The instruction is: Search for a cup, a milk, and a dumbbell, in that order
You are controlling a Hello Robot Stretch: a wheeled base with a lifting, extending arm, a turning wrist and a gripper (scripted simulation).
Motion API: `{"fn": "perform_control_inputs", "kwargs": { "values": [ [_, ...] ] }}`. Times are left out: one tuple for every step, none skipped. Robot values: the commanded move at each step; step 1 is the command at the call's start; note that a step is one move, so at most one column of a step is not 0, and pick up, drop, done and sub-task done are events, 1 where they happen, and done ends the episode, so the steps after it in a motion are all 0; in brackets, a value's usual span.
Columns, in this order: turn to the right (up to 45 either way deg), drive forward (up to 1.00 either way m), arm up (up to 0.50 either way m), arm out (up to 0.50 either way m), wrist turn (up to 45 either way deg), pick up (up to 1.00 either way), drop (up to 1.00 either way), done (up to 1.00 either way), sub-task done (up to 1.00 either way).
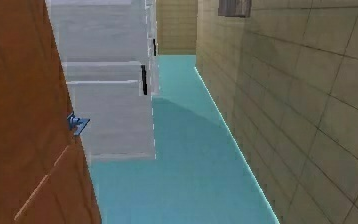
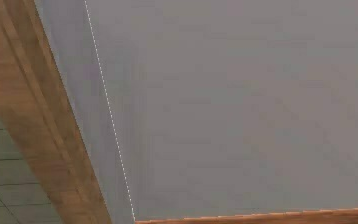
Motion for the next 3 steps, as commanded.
{"fn": "perform_control_inputs", "kwargs": {
  "values": [
    [6.0,0.0,0.0,0.0,0.0,0.0,0.0,0.0,0.0],
    [0.0,1.0,0.0,0.0,0.0,0.0,0.0,0.0,0.0],
    [3.0,0.0,0.0,0.0,0.0,0.0,0.0,0.0,0.0]
  ]
}}
